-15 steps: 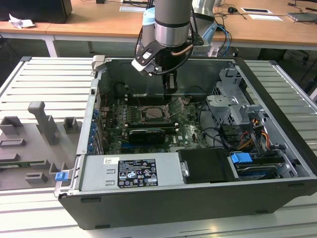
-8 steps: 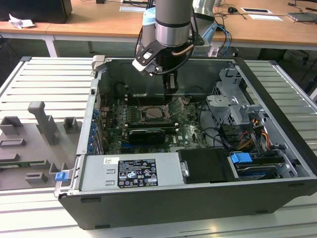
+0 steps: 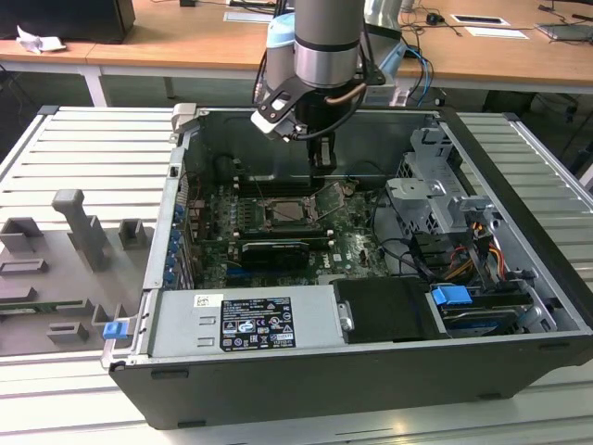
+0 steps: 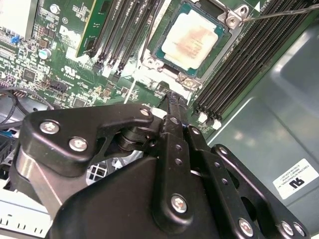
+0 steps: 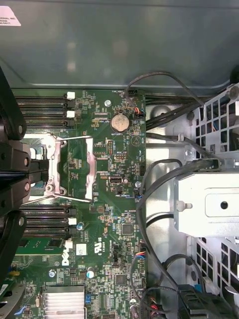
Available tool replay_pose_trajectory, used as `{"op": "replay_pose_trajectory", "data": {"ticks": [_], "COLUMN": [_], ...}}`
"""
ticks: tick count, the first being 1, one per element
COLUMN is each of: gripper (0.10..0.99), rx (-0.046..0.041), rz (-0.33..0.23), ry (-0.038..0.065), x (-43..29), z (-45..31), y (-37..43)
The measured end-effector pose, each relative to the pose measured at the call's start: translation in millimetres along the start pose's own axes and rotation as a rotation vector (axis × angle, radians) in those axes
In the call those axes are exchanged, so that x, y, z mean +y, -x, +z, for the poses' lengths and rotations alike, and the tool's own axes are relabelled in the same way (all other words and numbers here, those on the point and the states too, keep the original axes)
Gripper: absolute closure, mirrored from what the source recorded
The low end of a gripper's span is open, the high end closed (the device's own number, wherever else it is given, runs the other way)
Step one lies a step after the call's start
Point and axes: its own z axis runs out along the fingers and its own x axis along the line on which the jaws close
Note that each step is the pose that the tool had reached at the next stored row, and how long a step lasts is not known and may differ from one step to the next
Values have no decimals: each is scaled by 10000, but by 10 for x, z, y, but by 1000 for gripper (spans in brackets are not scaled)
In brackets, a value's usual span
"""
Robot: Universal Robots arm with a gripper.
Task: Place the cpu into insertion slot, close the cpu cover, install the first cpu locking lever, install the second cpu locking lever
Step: 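Close the cpu cover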
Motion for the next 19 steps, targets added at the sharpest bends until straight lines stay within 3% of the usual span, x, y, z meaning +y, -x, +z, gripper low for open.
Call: {"op": "replay_pose_trajectory", "data": {"ticks": [4, 17, 19], "gripper": [980, 980, 980], "rx": [0, -1, 0], "rz": [0, -1, 1], "ry": [0, 0, 0], "x": [23, 197, 271], "z": [1, 16, 33], "y": [0, -1, -2]}}
